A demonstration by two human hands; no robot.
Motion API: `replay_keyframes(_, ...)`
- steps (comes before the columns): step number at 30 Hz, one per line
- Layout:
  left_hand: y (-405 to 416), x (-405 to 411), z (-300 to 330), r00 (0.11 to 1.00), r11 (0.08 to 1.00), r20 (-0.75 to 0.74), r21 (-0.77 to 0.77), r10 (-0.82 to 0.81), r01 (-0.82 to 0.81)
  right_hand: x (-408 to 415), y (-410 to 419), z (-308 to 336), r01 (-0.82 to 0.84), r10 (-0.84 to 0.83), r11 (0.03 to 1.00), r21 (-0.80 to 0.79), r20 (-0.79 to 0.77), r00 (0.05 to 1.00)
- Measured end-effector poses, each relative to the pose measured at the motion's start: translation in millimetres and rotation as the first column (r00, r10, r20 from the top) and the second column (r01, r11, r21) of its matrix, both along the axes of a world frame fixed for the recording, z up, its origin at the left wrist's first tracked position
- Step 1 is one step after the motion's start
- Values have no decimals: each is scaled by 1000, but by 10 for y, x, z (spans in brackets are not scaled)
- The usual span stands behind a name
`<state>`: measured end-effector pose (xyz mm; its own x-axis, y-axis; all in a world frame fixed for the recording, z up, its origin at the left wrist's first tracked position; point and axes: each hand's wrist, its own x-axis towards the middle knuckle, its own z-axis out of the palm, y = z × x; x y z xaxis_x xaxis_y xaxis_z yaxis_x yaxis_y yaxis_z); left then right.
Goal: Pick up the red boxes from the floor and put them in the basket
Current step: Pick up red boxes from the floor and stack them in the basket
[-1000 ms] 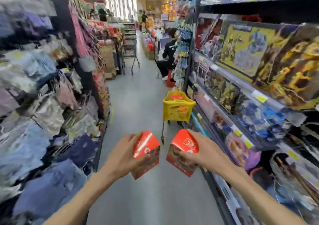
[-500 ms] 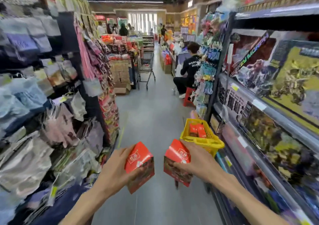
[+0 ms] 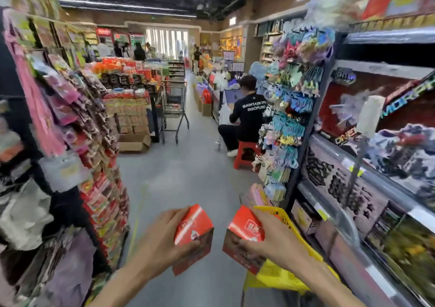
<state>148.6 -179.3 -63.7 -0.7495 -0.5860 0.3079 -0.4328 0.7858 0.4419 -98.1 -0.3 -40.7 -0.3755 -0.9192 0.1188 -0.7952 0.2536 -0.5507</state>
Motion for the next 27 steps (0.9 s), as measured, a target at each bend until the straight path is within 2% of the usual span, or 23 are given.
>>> replay_keyframes(6,-1315,-1299,19,980,981,43,-7,-192,193,-886,-849,76,189,-189,982,-25,-3,982)
replay_keyframes(13,-2353,-2924,-182,899,902,87,-14,-429,432,-2079,-1560,-341,424,-426,905,39,29,904)
replay_keyframes(22,-3079,-4774,-497,693,709,185,33,-697,705,-3112,-1861,-650,734,-737,674,82,5,676)
replay_keyframes(27,-2990,-5639,-705,481,516,260,81,-837,853,-3217,-1753,-758,893,-898,438,100,7,440)
